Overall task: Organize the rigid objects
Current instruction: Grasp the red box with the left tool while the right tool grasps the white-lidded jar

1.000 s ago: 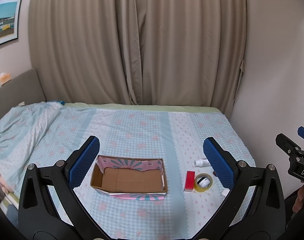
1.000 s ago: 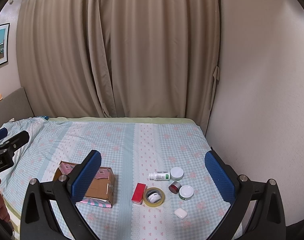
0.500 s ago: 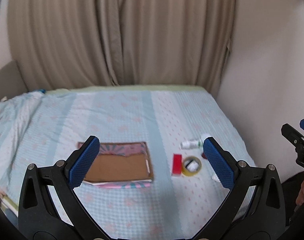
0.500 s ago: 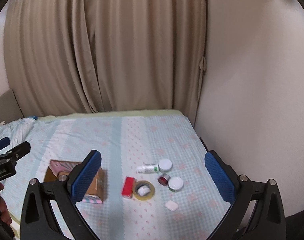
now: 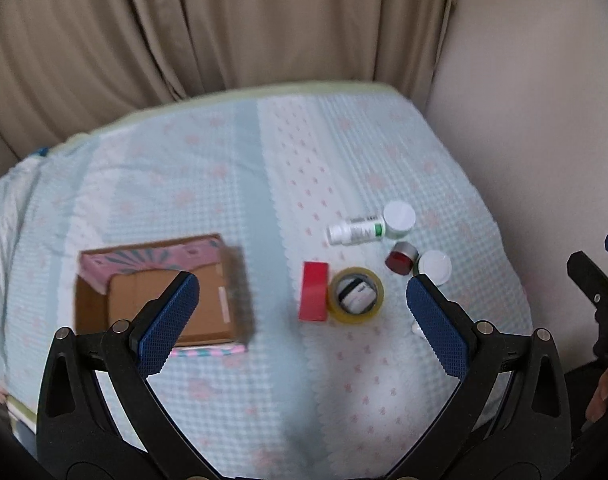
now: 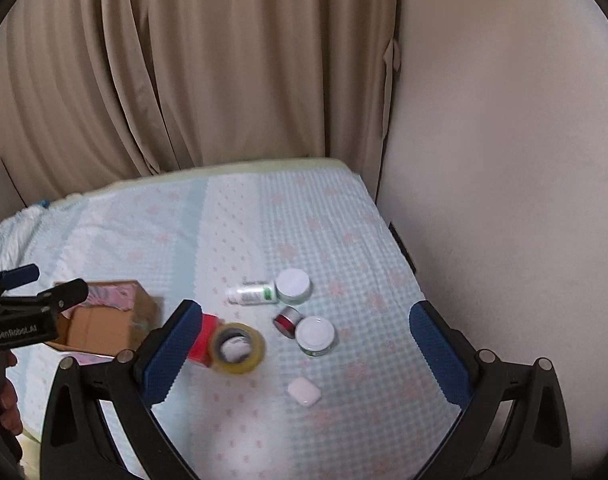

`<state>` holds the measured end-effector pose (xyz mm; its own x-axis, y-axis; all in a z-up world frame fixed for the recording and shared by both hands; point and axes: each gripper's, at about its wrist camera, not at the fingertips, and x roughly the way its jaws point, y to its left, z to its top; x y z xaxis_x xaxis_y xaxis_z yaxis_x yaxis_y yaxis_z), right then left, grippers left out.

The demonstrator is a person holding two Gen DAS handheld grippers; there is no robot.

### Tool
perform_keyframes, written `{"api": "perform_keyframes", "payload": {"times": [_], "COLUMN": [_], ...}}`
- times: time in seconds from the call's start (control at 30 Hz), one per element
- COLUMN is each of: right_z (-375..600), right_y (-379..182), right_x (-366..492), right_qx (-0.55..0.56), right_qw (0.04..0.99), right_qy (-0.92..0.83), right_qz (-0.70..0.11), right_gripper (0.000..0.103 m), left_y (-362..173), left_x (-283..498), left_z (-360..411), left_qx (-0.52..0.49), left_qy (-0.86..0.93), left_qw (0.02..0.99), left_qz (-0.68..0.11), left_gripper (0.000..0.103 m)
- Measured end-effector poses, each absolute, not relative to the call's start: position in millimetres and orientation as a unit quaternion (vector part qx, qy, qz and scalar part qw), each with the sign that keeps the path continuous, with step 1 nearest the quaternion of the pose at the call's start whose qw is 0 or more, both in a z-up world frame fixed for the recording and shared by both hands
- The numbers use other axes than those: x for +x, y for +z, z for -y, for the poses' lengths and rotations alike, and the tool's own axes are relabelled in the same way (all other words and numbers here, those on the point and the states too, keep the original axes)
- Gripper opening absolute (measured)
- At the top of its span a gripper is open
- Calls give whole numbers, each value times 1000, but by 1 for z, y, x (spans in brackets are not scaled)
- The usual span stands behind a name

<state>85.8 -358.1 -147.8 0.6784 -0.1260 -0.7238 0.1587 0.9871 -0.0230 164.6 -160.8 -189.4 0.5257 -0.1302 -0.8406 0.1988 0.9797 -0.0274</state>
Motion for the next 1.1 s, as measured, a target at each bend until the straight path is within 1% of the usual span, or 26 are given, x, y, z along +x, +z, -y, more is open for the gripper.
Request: {"api": "perform_keyframes", "payload": {"times": [0.2,0.27,0.4,0.5,0.6,0.77,0.83,0.87,1.07,1.1], "right_z": [383,389,398,399,397,399,398,398,400,400], "right_y": [-215,-239,-286,-317,-346,-383,-395,-399,-425,-429], "right_x": [134,149,177,193,208,227,234,237,249,251], "right_qx": [41,50,59,52,51,57,49,45,18,16], "right_qw": [894,885,867,855,840,823,818,817,810,809], "right_qy": [-95,-101,-109,-108,-108,-108,-106,-105,-97,-94], "right_qz": [-435,-452,-482,-505,-529,-555,-563,-565,-578,-579], "right_gripper": [103,103,103,103,103,103,103,103,103,102], "left_y": [-271,-306,-358,-399,-430,-464,-476,-481,-505,-508], "left_x": [234,260,292,314,328,339,342,344,347,347], "left_z": [188,193,190,191,190,189,189,189,190,190], "left_qx": [45,55,65,71,77,85,87,88,84,82], "left_qy": [-95,-92,-88,-85,-85,-87,-86,-85,-91,-92], "left_qw": [827,805,767,735,710,681,671,666,652,651], "left_qz": [-553,-583,-632,-669,-695,-722,-731,-736,-748,-749], "left_gripper": [102,103,102,98,97,96,86,83,79,76]}}
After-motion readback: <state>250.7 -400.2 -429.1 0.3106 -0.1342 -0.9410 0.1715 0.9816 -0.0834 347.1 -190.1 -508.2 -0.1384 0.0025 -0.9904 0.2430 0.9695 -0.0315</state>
